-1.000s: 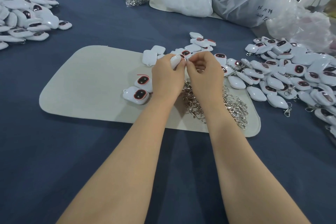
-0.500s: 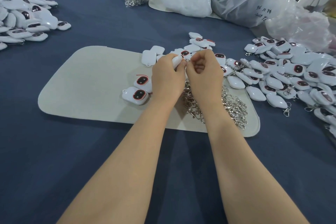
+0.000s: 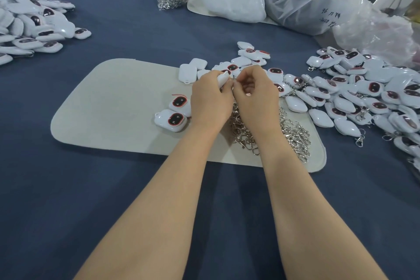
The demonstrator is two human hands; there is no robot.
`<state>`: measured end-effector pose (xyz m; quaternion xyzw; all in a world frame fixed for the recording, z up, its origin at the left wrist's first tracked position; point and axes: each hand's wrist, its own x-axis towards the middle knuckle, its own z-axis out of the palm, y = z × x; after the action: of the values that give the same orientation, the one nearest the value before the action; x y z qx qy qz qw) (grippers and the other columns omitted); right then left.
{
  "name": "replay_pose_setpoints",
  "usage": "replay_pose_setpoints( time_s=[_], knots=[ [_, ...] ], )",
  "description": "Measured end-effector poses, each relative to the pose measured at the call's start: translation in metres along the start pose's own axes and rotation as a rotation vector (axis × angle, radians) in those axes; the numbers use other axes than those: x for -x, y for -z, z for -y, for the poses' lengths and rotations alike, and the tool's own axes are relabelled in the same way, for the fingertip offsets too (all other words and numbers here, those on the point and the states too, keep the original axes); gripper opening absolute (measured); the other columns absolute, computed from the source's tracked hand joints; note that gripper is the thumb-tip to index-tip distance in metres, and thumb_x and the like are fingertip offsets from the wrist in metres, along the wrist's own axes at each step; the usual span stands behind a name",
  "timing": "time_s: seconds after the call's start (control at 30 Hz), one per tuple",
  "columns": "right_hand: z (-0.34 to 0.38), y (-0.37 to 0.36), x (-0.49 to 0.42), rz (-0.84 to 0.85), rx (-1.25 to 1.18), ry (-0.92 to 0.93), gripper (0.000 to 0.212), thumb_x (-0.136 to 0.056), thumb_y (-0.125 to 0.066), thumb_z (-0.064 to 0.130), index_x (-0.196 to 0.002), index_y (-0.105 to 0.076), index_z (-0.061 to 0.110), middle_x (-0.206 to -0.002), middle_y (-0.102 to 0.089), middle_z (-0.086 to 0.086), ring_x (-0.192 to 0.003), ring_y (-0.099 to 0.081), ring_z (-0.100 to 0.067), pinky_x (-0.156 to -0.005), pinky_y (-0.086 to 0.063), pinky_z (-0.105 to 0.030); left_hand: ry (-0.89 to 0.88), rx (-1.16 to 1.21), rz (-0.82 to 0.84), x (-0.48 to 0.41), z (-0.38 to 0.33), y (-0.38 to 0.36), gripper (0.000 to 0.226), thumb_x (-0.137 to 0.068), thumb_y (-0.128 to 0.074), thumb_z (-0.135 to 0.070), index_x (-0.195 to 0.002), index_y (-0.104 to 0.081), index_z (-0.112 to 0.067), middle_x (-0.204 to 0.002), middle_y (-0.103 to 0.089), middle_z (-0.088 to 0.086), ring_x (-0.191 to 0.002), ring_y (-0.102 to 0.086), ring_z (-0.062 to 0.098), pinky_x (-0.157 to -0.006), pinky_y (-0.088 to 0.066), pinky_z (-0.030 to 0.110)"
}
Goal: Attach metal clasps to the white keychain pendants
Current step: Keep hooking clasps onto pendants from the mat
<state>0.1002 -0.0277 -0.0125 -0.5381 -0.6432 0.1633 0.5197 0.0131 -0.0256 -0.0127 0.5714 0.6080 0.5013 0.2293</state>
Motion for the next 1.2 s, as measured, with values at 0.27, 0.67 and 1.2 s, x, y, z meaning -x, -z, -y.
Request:
replay_pose_setpoints(
  time_s=[0.27,0.67,1.2],
  knots=[
    [-0.002,0.001,0.002,0.014,0.039,0.023,0.01,-0.083,-0.059,0.004,-0.083,-0.054,0.012,-0.076,-0.056,0.005,-0.067,-0.048,-0.009,-0.066,-0.04,-0.013,0.035,0.077,0.066,-0.001,0.003,0.0,0.024,-0.09,-0.054,-0.014,-0.067,-0.048,-0.013,-0.064,-0.044,-0.006,-0.064,-0.042,0.016,-0.057,-0.028,0.026],
    [-0.007,0.005,-0.002,-0.164,-0.003,-0.147,0.012,-0.08,-0.056,0.003,-0.08,-0.056,0.015,-0.069,-0.053,0.014,-0.06,-0.048,0.003,-0.062,-0.039,-0.005,0.248,0.48,0.14,0.002,-0.006,0.0,0.018,-0.094,-0.036,-0.038,-0.086,-0.043,-0.024,-0.082,-0.064,-0.002,-0.073,-0.06,0.018,-0.08,-0.05,0.041],
    [-0.006,0.005,-0.003,-0.157,0.014,-0.115,0.013,-0.081,-0.057,0.003,-0.08,-0.055,0.016,-0.067,-0.052,0.014,-0.058,-0.047,0.007,-0.06,-0.039,-0.005,0.244,0.601,0.198,0.002,-0.008,0.003,0.026,-0.093,-0.049,-0.008,-0.113,-0.062,-0.019,-0.103,-0.059,-0.003,-0.092,-0.065,0.013,-0.08,-0.056,0.027]
  ],
)
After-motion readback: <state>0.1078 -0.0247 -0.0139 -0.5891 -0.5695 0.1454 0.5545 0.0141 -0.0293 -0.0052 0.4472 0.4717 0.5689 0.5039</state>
